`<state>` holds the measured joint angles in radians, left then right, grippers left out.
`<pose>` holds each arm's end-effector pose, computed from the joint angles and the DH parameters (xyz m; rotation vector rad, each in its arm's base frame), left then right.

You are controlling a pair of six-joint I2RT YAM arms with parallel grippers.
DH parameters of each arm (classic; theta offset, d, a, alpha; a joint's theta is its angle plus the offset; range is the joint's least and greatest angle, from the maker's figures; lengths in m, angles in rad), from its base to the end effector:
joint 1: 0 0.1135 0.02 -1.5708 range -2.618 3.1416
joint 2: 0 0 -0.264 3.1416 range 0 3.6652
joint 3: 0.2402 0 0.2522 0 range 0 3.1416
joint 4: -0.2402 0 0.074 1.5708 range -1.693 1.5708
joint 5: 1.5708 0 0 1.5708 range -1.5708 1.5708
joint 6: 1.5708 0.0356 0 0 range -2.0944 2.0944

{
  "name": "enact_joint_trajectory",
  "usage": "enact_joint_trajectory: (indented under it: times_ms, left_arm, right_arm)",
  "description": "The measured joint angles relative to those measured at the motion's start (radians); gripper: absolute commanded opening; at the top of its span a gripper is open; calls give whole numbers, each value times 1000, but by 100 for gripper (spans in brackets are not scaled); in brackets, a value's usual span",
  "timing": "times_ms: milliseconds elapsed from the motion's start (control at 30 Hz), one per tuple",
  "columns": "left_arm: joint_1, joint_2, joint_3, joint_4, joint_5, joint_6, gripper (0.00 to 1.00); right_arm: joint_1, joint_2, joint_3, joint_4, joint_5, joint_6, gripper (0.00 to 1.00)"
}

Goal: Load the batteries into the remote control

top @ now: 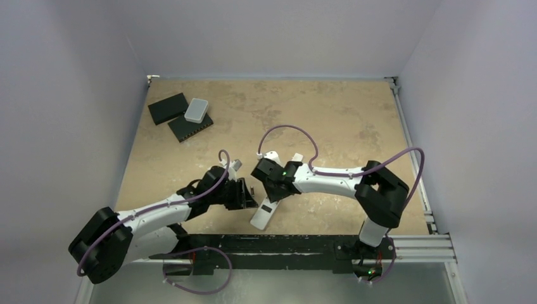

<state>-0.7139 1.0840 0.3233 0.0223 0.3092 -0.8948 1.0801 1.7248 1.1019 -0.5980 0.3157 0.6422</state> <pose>0.1404 -0.1359 0.1488 -0.0556 2.5653 -1.0918 0.1659 0.2871 0.1789 -0.5078 2.6288 0.0813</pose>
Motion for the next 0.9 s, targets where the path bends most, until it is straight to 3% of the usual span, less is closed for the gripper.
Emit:
enact_joint_trajectory:
  times_ms: [633,900]
  left_arm:
    - [0,-1,0,-32,-3,0,37]
    - [0,10,0,-32,-7,0,37]
  right_arm:
    - [-45,-33,-79,130,-151,-112,37]
    - [-66,-53,-99,145,-181,-116,41]
